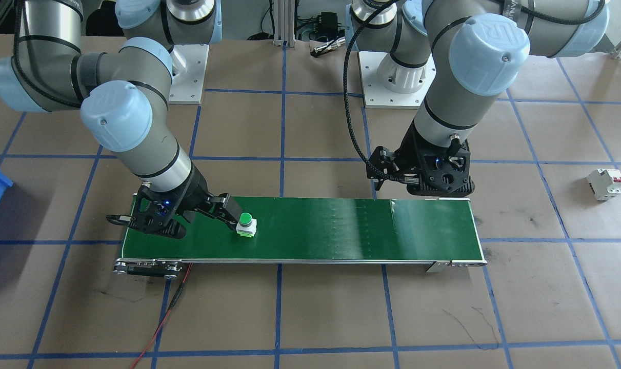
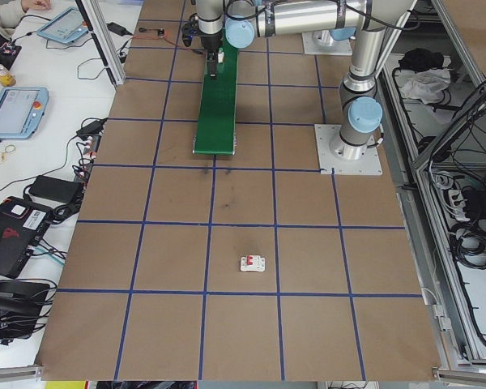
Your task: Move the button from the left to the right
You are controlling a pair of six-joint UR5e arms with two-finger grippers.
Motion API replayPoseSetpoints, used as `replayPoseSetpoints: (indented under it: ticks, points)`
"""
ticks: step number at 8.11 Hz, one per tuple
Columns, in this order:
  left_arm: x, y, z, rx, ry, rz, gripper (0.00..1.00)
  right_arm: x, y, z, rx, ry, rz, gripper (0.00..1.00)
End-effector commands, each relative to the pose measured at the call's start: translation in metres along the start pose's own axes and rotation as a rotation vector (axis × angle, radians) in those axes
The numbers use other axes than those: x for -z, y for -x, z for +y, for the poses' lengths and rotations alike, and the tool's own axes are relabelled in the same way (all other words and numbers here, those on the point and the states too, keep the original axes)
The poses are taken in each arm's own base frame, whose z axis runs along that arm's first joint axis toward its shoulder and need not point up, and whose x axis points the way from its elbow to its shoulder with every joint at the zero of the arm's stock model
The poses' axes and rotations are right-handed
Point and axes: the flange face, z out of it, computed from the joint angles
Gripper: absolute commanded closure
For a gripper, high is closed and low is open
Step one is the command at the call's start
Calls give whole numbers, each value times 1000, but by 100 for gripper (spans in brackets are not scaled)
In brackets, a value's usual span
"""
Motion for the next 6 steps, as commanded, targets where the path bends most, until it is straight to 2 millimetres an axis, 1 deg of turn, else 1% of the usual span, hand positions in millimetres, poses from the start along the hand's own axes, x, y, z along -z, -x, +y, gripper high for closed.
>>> replayPoseSetpoints:
  ticks: [1,2,3,4,5,6]
  points:
    - [0,0,-1,0,-4,0,0,-23,6,-6,13,-14,-4,0]
    - [0,0,-2,0,-9,0,0,-39,0,-7,47,11,29,0]
    - [0,0,-2,3,-11,2,0,-51,-12,-9,77,7,125,0]
    - [-2,0,-1,5,-6,3,0,-57,-22,-5,75,47,199,0]
    - [-1,-1,0,5,-7,3,0,-57,-23,-6,79,54,210,12]
    - [-1,0,-1,6,-8,3,0,-58,-24,-5,79,61,209,25]
